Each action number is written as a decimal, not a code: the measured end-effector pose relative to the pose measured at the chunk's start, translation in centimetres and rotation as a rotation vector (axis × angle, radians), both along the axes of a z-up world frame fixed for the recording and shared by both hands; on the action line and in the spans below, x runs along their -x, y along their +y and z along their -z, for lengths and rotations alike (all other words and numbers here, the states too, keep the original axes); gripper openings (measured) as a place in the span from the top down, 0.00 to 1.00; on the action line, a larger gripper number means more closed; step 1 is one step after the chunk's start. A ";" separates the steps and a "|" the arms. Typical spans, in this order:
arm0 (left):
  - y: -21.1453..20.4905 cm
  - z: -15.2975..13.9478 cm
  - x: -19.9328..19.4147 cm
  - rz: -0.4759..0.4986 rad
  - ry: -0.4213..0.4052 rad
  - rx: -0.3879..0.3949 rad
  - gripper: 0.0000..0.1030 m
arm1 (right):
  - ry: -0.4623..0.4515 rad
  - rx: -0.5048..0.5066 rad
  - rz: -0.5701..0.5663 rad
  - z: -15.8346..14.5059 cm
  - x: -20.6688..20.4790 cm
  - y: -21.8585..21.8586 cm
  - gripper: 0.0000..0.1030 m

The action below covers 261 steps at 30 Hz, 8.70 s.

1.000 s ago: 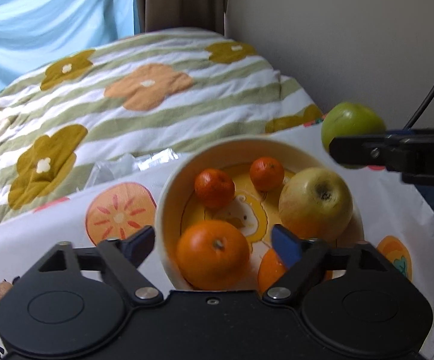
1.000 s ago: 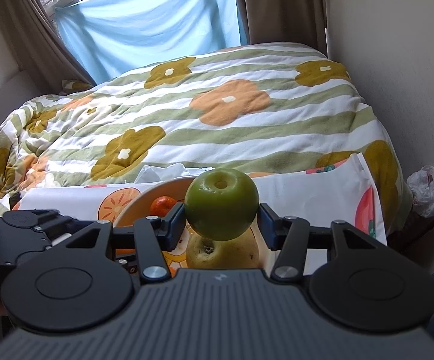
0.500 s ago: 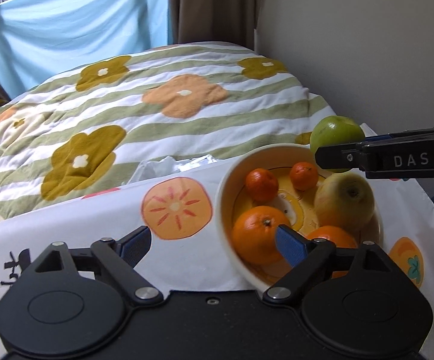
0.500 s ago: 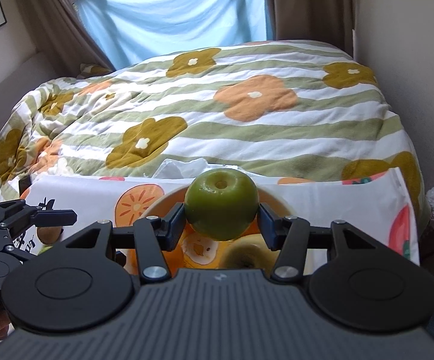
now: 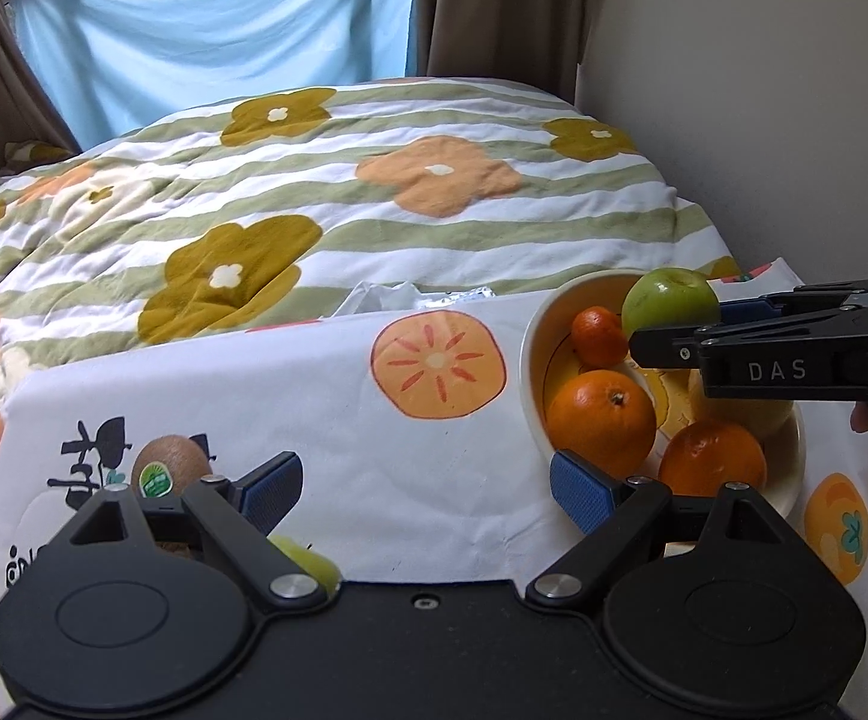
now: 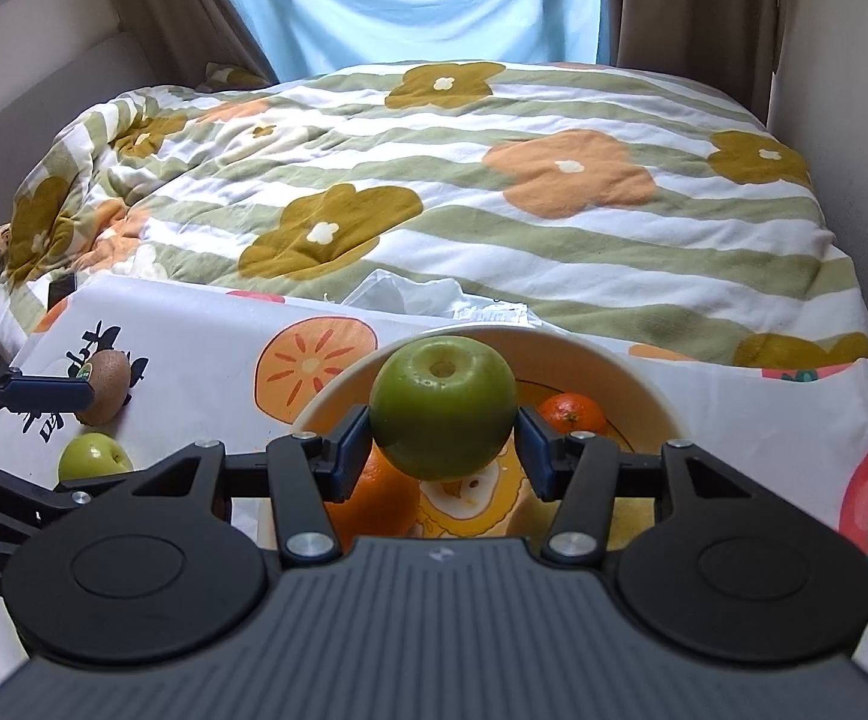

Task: Organize fruits
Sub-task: 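Lower the green apple into the bowl and open the right tool, then move both tools back from the bowl toward the red cherry tomatoes, then grasp a red cherry tomato with the left tool while the right tool grasps the other, then carry the tomato into the bowl and open the left tool while the right tool carries its tomato, then lower the held cherry tomato into the bowl and open the right tool, then move both tools back from the bowl toward the kiwi and green apple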

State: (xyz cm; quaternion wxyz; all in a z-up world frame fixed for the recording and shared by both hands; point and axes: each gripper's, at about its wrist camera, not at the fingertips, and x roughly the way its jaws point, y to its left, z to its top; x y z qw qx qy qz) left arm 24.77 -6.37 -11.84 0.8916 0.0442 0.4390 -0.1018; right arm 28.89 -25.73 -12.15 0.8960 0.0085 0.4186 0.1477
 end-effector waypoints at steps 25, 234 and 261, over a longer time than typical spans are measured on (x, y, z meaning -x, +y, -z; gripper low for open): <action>-0.4 -2.7 5.3 -0.088 -0.073 -0.007 0.10 | -0.126 0.018 0.017 -3.5 4.5 -1.8 0.00; -6.2 -1.2 -2.5 -0.082 -0.059 -0.076 0.14 | 0.055 -0.078 0.039 -1.3 -5.7 -5.1 0.00; -2.5 -7.8 12.2 -0.218 -0.269 -0.071 0.03 | -0.090 -0.067 -0.015 -9.5 7.6 -3.5 0.00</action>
